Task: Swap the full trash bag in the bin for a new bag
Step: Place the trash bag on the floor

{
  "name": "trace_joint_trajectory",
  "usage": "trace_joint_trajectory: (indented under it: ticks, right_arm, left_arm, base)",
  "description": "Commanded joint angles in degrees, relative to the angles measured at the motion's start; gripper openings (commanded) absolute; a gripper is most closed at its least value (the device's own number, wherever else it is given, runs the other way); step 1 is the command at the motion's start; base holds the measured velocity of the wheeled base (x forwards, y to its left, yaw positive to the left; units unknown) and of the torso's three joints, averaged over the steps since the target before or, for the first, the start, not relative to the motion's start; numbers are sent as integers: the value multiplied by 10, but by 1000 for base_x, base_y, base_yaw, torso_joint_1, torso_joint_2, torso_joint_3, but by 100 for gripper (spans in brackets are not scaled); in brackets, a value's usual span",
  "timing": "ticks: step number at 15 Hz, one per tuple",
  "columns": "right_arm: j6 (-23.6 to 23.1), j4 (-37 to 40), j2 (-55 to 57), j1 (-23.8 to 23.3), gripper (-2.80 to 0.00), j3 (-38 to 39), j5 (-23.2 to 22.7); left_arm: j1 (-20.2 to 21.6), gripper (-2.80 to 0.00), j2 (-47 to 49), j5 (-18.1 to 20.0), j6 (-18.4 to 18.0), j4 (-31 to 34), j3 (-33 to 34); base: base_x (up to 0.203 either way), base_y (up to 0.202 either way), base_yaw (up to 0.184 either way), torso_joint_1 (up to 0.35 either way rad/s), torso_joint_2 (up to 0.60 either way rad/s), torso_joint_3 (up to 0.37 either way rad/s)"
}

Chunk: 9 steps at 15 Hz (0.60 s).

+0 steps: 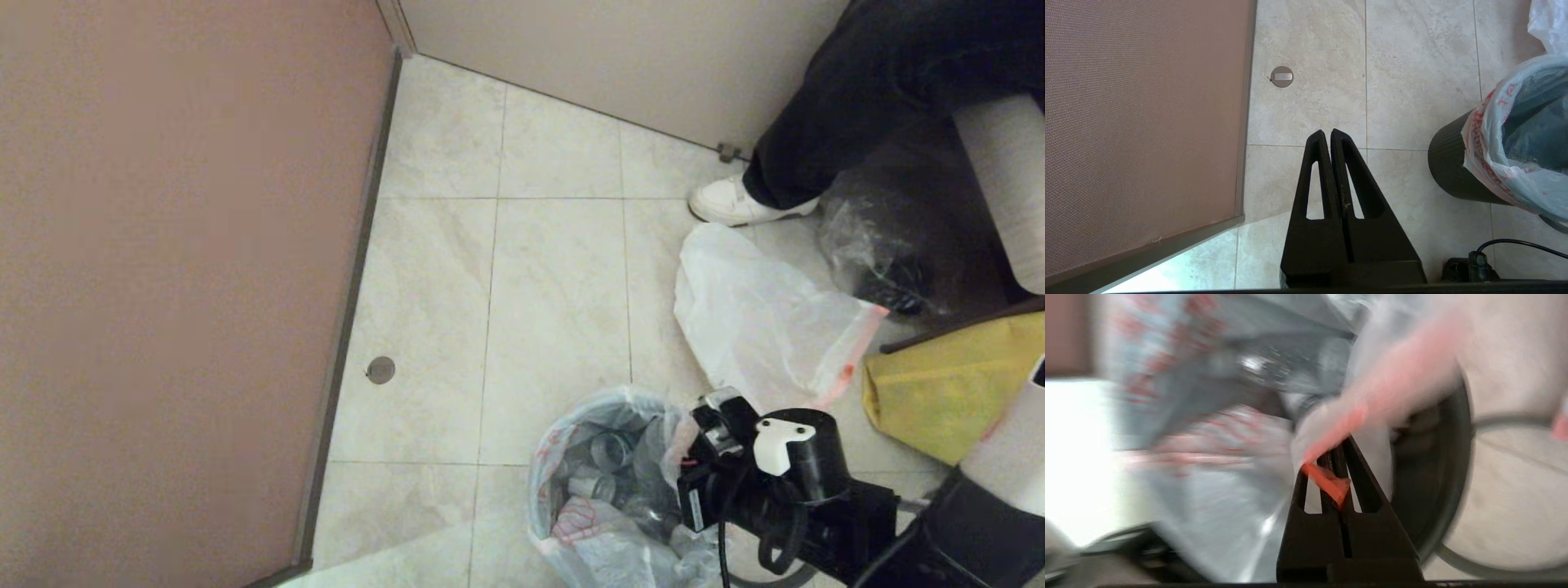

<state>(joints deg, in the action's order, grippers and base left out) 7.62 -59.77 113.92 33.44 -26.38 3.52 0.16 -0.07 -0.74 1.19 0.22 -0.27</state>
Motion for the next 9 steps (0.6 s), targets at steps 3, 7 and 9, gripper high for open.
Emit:
trace_joint_trajectory:
  ticks: [3,7,9]
  right_arm:
    - [10,-3,-102,27,-280,31,-15]
    - [16,-3,-101,41,-280,29,-15]
    - [14,-11,-48,25,-280,27,-14]
  left_arm:
    - [0,-280,1,0,0,0,0]
    - [0,-280,1,0,0,0,0]
    - [0,-280,1,0,0,0,0]
  base:
    - [0,0,0,0,0,0]
    - [0,0,0,0,0,0]
    - [0,0,0,0,0,0]
